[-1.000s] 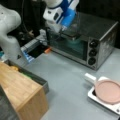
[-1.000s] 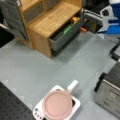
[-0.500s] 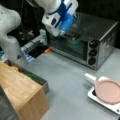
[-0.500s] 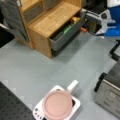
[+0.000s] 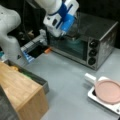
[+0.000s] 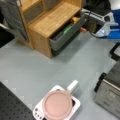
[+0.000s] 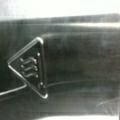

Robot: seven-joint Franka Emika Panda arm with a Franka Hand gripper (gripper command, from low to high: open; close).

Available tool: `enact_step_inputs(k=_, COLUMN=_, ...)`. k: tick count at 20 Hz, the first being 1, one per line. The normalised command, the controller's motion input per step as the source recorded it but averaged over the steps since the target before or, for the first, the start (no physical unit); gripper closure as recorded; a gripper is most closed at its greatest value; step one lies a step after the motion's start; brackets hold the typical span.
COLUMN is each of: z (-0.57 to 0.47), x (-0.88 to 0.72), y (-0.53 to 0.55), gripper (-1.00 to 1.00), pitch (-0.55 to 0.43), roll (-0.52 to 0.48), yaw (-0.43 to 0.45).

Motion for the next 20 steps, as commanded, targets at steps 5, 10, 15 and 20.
enact_step_inputs(k=5, z=-0.29, x=-0.18, y=-0.04, gripper=-1.00, pitch=-0.217, roll=0.186, yaw=-0.096)
enact_step_inputs(k=10, z=-0.33, x=-0.19, y=-0.09, gripper=-1.00, pitch=-0.223, roll=0.249, yaw=-0.067)
enact_step_inputs(k=15, z=-0.38, x=-0.22, y=-0.18, gripper=-1.00, pitch=-0.189, roll=0.298, yaw=-0.065)
enact_step_inputs(k=20, z=-0.42, x=-0.24, y=-0.28, gripper=-1.00, pitch=-0.160, roll=0.297, yaw=-0.071)
